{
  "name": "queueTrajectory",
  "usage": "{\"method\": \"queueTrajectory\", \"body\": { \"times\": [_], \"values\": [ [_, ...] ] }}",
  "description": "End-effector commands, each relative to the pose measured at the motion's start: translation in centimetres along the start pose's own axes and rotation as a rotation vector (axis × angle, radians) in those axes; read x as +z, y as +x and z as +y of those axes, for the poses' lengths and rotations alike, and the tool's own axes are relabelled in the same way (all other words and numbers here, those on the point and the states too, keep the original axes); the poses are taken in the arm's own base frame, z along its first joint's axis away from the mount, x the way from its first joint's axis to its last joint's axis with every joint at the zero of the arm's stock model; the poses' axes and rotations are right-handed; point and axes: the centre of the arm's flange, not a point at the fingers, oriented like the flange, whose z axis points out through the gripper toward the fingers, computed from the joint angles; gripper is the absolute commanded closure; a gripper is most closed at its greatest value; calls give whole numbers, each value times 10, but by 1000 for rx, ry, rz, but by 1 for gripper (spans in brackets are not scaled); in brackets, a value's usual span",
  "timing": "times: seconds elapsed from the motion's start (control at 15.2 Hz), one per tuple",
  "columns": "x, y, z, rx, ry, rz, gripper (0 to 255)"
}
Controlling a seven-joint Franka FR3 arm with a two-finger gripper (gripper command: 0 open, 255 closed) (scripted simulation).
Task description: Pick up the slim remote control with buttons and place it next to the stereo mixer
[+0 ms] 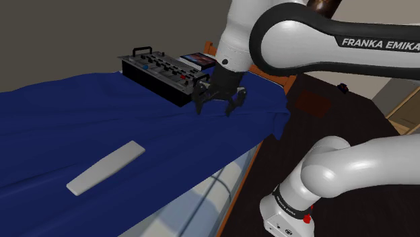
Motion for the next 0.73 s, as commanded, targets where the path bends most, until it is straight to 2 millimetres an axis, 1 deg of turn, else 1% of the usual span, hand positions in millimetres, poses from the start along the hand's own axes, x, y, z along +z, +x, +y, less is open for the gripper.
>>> {"method": "queueTrajectory", "body": {
  "times": [0.0,0.33,0.66],
  "values": [
    [10,-12,-21,65,-2,-7,0],
    [39,-32,-76,213,-9,-23,0],
    [68,-44,-134,362,-16,-39,0]
  ]
}}
